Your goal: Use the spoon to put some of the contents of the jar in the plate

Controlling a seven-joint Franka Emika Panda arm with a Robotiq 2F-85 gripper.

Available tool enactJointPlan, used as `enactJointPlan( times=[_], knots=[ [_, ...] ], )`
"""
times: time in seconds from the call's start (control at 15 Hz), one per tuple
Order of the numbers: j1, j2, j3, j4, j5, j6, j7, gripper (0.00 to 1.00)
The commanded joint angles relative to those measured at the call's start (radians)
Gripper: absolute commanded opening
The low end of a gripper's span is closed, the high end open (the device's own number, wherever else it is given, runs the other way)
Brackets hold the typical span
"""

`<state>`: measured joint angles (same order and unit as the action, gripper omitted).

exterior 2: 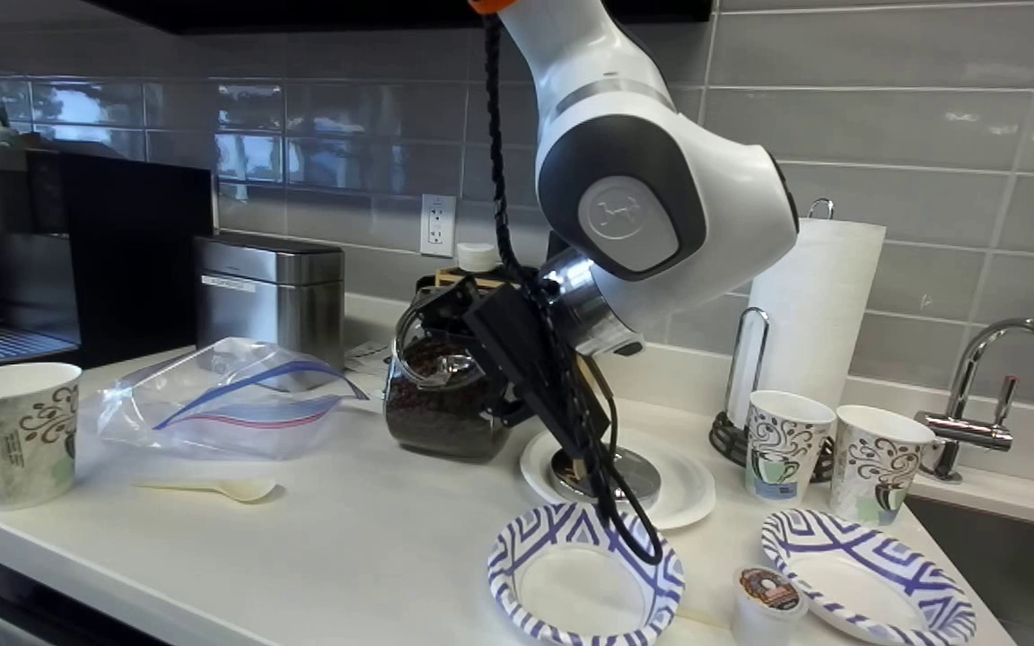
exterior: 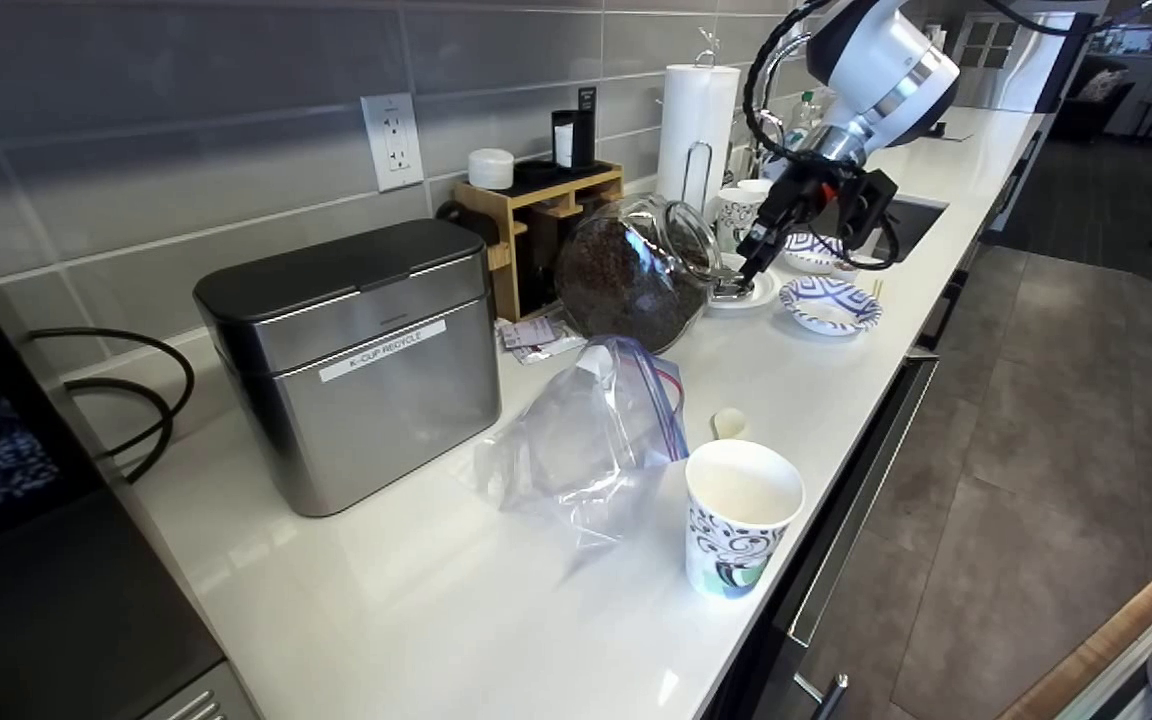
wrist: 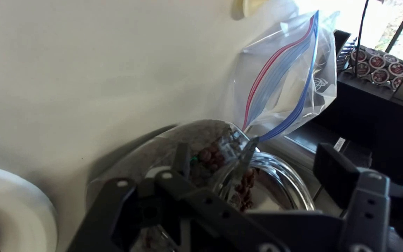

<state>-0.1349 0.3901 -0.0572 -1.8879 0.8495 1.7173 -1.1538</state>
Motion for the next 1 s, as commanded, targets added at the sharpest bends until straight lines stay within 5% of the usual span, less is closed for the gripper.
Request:
enactJointPlan(
  times=[0.0,0.53,0.93],
  knots=[
    [-0.017,0.041,0.017,0.046,0.014,-0.044,0.041,0.60],
    [-0.022,0.067,0.025,0.073,0.024,-0.073,0.079,0.01],
    [-0.028,0.071,0.026,0.083,0.028,-0.092,0.100,0.01]
  ],
)
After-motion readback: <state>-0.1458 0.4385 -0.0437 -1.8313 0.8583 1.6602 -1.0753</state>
